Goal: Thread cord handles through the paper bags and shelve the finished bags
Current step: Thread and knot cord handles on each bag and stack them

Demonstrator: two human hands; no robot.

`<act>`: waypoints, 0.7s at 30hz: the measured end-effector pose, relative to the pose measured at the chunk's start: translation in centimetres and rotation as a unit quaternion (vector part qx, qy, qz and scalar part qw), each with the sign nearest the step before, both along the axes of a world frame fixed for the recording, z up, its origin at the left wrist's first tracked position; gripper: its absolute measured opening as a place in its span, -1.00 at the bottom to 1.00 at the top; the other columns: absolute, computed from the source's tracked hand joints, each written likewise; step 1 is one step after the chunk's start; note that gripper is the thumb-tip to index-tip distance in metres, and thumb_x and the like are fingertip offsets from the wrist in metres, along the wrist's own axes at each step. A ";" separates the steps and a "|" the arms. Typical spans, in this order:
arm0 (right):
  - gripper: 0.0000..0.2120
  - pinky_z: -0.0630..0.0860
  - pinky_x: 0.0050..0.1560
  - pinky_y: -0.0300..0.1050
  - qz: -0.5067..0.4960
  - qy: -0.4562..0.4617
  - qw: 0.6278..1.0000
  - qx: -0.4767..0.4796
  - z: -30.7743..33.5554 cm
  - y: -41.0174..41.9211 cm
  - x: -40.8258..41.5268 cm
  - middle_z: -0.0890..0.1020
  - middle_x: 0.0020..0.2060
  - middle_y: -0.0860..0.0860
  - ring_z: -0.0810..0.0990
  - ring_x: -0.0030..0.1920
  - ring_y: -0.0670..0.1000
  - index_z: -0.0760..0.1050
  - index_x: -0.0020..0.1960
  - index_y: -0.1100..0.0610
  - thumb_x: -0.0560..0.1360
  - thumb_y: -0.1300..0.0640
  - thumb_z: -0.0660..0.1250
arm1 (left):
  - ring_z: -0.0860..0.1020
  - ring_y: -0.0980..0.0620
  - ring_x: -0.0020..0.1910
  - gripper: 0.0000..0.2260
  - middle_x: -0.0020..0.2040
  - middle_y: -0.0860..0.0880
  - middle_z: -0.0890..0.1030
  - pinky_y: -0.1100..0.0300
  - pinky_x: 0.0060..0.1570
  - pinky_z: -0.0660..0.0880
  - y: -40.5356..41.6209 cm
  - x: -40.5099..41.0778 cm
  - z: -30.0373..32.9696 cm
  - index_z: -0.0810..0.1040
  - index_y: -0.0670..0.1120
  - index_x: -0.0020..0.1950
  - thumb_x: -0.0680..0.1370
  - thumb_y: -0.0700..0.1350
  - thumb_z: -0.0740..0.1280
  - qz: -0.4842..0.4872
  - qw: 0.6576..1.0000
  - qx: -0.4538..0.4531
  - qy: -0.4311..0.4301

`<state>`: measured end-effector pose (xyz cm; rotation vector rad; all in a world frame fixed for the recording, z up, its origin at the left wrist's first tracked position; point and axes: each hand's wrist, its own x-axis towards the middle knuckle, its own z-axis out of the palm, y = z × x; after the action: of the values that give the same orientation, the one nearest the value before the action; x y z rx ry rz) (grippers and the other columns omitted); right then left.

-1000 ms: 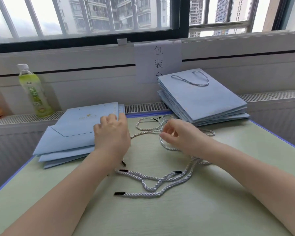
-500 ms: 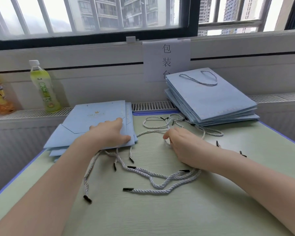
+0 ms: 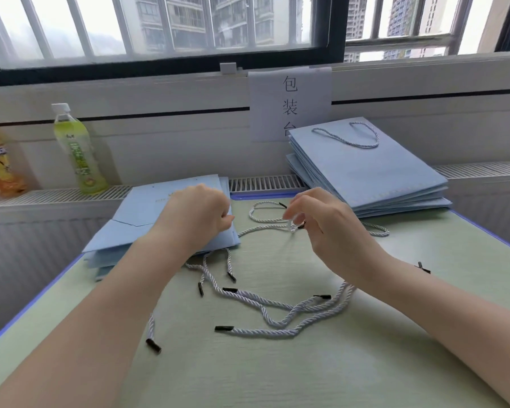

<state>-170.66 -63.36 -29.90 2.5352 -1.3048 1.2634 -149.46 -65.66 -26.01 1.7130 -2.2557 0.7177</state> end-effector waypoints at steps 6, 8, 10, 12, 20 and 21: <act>-0.64 0.41 -0.23 -0.40 0.029 -0.252 0.920 0.298 1.5 -0.4 -0.2 0.64 -0.15 0.00 0.56 -0.25 -0.13 0.60 -0.08 0.14 0.49 0.44 0.08 | 0.43 -0.05 -0.49 -0.78 -0.44 -0.01 0.45 0.27 -0.58 0.22 2.9 -3.4 0.3 0.46 -0.11 -0.36 0.47 -0.07 0.29 -0.242 0.944 -0.220 0.047; -0.74 0.47 -0.20 -0.28 0.090 -0.369 0.838 0.391 1.9 -0.2 0.0 0.59 -0.26 0.07 0.54 -0.26 -0.04 0.56 -0.12 0.23 0.55 0.38 0.11 | 0.45 -0.05 -0.44 -0.81 -0.40 -0.03 0.46 0.23 -0.55 0.26 4.5 -5.2 0.1 0.47 -0.11 -0.32 0.49 -0.11 0.31 -0.303 0.923 -0.235 0.041; -0.76 0.42 -0.38 -0.24 0.130 -0.445 0.764 0.449 2.3 0.2 0.0 0.49 -0.40 0.06 0.47 -0.37 -0.02 0.48 -0.19 0.25 0.61 0.25 0.14 | 0.43 -0.04 -0.42 -0.84 -0.39 -0.03 0.45 0.23 -0.49 0.16 5.6 -6.7 -0.5 0.47 -0.10 -0.33 0.41 -0.19 0.40 -0.346 0.904 -0.251 0.034; -0.69 0.28 -0.51 -0.25 0.121 -0.425 0.751 0.491 2.2 0.5 -0.2 0.35 -0.49 0.01 0.35 -0.50 -0.05 0.40 -0.27 0.18 0.62 0.10 0.17 | 0.38 -0.03 -0.42 -0.78 -0.39 -0.04 0.42 0.22 -0.47 0.15 6.1 -7.6 -1.4 0.44 -0.10 -0.34 0.34 -0.26 0.47 -0.385 0.888 -0.250 0.026; -0.91 0.43 -0.45 -0.23 0.055 -0.446 0.794 0.409 3.6 1.1 -0.8 0.54 -0.37 0.10 0.52 -0.46 0.05 0.50 -0.14 0.16 0.52 0.17 0.27 | 0.53 -0.08 -0.12 -0.82 -0.17 -0.03 0.61 0.04 -0.12 0.42 4.1 -5.8 -1.8 0.58 -0.11 -0.08 0.57 -0.11 0.20 -0.264 0.908 -0.260 0.196; -0.90 0.45 -0.41 -0.19 0.054 -0.466 0.787 0.401 4.1 1.2 -1.1 0.56 -0.34 0.10 0.54 -0.43 0.07 0.52 -0.13 0.14 0.51 0.14 0.28 | 0.49 -0.07 0.00 -0.80 -0.06 -0.05 0.60 0.03 -0.02 0.35 3.5 -5.0 -1.5 0.56 -0.11 0.03 0.55 -0.09 0.18 -0.188 0.920 -0.252 0.231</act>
<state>-171.76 -62.19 -25.81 2.4135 -2.2845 2.6769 -154.47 -62.16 -27.48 1.0301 -1.7853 0.6438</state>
